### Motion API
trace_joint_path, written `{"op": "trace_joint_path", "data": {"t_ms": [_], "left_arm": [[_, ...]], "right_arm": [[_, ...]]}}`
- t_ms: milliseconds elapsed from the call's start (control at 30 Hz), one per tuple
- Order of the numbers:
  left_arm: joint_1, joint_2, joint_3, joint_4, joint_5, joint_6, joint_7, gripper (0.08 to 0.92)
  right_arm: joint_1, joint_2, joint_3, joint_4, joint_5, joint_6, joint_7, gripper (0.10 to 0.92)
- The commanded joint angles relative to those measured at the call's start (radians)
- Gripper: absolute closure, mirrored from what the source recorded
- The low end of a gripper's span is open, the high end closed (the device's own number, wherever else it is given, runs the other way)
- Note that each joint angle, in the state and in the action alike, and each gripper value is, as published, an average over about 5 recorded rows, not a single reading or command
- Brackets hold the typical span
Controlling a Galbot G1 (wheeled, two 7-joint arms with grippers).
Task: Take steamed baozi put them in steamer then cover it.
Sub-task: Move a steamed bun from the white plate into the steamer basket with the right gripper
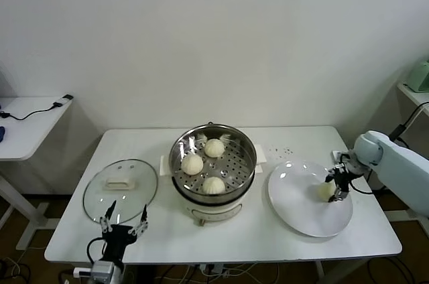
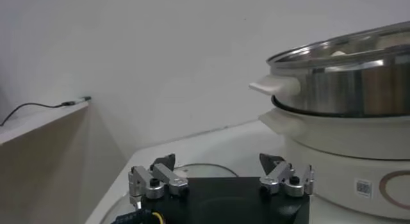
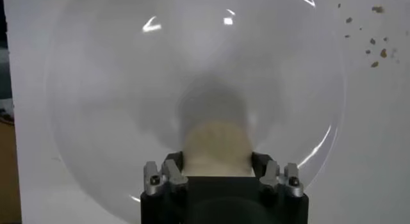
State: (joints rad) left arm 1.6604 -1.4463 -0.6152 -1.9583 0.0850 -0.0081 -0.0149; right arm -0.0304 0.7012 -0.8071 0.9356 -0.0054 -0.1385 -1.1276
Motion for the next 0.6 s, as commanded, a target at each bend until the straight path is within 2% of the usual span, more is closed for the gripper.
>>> {"op": "trace_joint_path", "data": {"t_ms": [33,267,433,600], "left_arm": [[0.007,0.003,0.001,-0.005,-0.003,-0.002,0.0,0.177],[0.015,0.01,0.02,-0.013,-0.006,-0.007,0.001,0.177],[0.009,0.014,0.038,-0.015,-0.01,-0.006,0.001,0.177],[-0.005,0.015,0.045,-0.015,-0.025,0.0,0.007,0.177]], "right_arm": [[0.17,-0.007,-0.166,0.031,0.121,-0.011,0.015,0.346],[0.629,0.044,-0.578,0.113,0.438,-0.073,0.034,0.34],[0.882,0.166,-0.817,0.132,0.67,-0.091,0.045,0.338],[0.996,0.307,-0.953,0.133,0.901,-0.114,0.066,0.338]]}}
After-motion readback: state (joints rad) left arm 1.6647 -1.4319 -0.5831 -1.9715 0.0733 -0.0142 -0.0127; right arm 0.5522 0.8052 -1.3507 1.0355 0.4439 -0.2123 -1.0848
